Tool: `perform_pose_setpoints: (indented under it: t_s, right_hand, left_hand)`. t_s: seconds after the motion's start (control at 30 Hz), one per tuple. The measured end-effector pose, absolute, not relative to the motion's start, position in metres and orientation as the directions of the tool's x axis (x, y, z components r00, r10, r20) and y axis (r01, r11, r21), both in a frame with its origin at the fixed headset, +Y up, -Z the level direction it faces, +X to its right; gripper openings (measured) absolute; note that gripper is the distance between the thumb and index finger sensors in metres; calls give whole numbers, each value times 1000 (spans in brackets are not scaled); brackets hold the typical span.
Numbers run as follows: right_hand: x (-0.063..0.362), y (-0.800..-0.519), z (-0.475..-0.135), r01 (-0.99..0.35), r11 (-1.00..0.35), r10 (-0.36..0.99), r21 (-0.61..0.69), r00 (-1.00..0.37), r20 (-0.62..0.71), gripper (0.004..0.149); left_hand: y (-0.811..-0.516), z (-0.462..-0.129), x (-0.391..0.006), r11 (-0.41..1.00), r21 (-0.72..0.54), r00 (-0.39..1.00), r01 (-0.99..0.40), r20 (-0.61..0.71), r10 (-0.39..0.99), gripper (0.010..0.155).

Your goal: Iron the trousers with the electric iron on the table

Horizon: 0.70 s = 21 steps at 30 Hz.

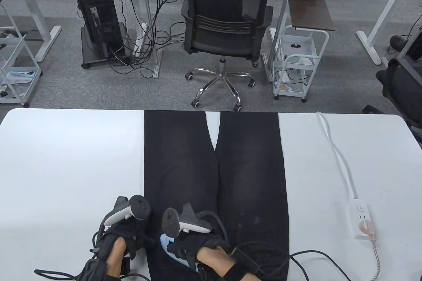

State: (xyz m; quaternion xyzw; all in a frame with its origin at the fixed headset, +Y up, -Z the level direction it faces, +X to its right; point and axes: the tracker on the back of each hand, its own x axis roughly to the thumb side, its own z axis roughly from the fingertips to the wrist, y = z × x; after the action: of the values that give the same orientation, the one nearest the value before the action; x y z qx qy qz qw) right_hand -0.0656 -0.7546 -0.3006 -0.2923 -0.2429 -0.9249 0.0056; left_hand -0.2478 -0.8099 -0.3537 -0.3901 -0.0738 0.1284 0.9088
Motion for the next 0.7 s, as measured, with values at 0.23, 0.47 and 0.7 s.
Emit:
perform_pose_setpoints:
  t_s: [0.23, 0.47, 0.7]
  right_hand:
    - [-71, -752, -300, 199, -933, 12, 299, -815, 579, 51]
    - [-84, -751, -358, 194, -953, -50, 234, -858, 510, 52]
    - [-98, -751, -427, 103, -928, 31, 358, -937, 348, 52]
  left_hand:
    - [-810, -352, -248, 658, -728, 950, -195, 25, 310, 110]
    - [-810, -352, -248, 652, -734, 951, -188, 30, 308, 110]
    - [-810, -352, -248, 653, -738, 955, -172, 38, 293, 112]
